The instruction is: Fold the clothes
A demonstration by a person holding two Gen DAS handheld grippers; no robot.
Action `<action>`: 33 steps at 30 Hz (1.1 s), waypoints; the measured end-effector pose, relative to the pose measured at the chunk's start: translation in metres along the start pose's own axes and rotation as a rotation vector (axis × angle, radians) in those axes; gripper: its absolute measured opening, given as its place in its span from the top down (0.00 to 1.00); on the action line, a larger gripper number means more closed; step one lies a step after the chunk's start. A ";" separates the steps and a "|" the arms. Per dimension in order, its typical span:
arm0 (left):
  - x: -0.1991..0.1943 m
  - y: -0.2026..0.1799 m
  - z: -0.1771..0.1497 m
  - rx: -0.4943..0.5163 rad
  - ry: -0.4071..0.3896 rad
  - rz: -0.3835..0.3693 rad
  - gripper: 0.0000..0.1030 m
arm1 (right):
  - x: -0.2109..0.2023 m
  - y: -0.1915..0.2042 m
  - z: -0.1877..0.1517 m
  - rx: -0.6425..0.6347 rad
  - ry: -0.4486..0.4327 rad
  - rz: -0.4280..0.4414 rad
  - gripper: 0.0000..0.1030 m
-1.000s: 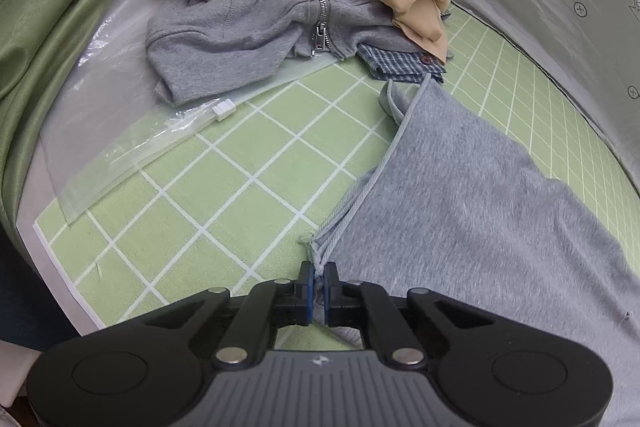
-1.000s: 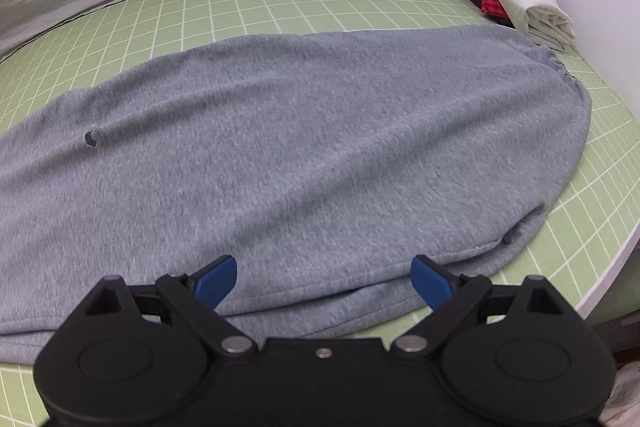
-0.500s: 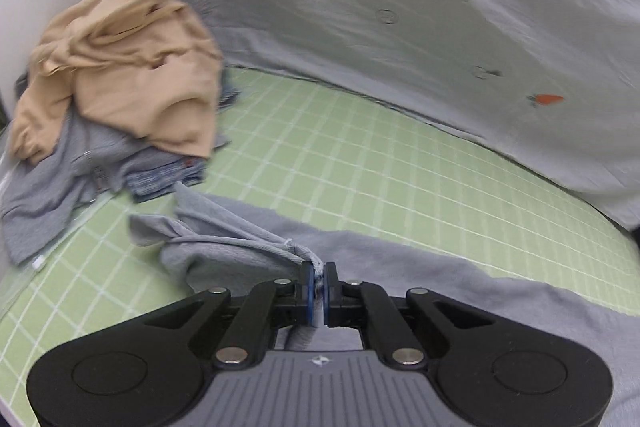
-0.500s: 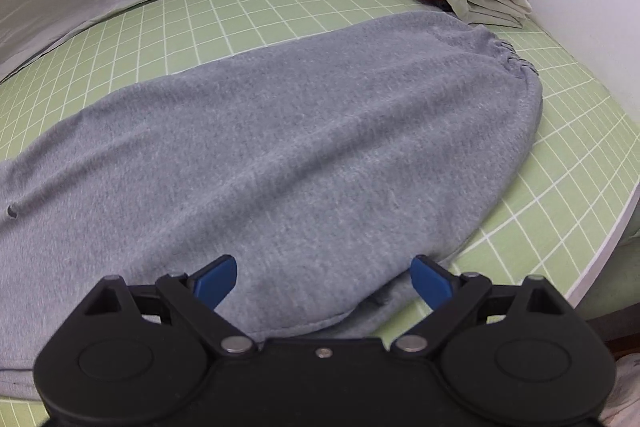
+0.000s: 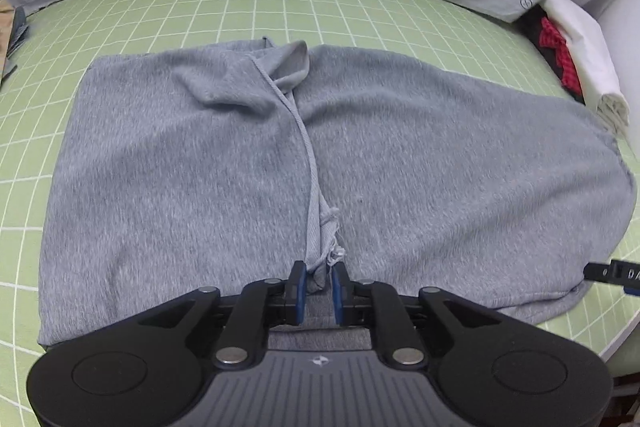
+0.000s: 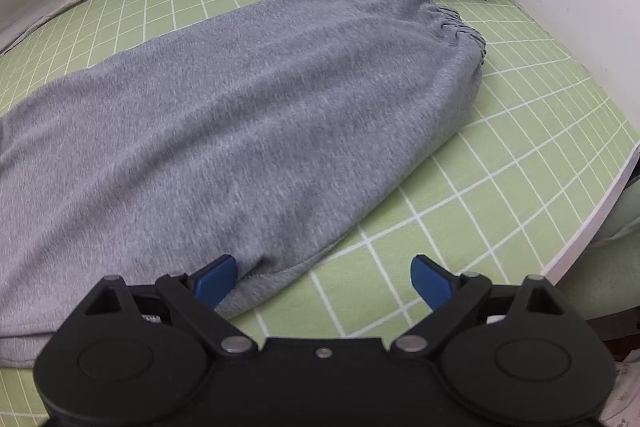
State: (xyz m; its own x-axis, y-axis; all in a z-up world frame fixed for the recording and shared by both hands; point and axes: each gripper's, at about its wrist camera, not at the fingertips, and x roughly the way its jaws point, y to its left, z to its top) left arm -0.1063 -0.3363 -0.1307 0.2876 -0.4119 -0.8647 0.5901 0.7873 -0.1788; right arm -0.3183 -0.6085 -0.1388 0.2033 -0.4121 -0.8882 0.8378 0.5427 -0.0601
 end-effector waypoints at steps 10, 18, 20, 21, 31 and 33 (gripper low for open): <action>-0.028 0.010 0.027 -0.116 -0.113 0.136 0.13 | 0.011 -0.026 0.018 0.013 -0.006 0.027 0.08; -0.035 0.011 0.030 -0.213 -0.157 0.215 0.08 | 0.032 -0.053 0.057 0.099 -0.020 0.075 0.08; -0.036 0.008 0.032 -0.220 -0.163 0.239 0.08 | 0.040 -0.064 0.071 0.144 -0.020 0.084 0.08; -0.036 0.006 0.033 -0.223 -0.164 0.249 0.08 | 0.044 -0.070 0.080 0.170 -0.022 0.084 0.08; -0.020 -0.009 0.058 -0.209 -0.102 0.344 0.07 | 0.090 -0.119 0.139 0.305 -0.046 0.179 0.01; -0.018 -0.013 0.069 -0.190 -0.096 0.348 0.07 | 0.093 -0.116 0.143 0.284 -0.062 0.191 0.01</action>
